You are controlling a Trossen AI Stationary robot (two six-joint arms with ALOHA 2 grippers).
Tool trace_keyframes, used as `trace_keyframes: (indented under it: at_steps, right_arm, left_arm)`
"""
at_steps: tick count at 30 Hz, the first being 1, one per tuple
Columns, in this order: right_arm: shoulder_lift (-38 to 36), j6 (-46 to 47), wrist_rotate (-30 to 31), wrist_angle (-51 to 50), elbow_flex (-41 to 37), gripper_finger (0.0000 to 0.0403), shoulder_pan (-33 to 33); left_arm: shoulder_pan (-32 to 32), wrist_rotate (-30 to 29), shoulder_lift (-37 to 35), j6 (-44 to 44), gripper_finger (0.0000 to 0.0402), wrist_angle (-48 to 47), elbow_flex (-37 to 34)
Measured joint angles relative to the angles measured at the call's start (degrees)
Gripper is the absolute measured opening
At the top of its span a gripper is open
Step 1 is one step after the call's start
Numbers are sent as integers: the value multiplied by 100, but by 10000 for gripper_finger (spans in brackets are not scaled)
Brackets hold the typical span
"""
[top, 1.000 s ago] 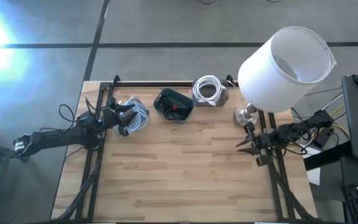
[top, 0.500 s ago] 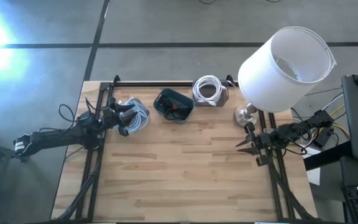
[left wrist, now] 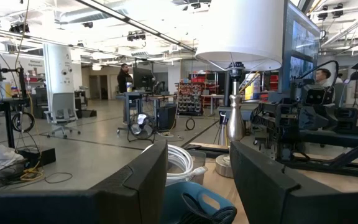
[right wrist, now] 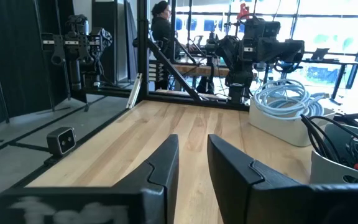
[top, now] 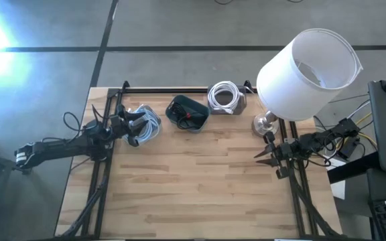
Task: Pick & Place USB Port
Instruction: Return to Home Position
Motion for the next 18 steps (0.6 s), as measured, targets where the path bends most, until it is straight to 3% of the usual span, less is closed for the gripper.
trace_keyframes:
  at_steps: [9, 18]
  right_arm:
    - [0, 0, 1, -2, 0, 91, 0]
    - [0, 1, 1, -2, 0, 75, 4]
  left_arm:
    - [0, -2, -2, -1, 179, -1, 0]
    - [-2, 0, -2, -1, 179, 1, 0]
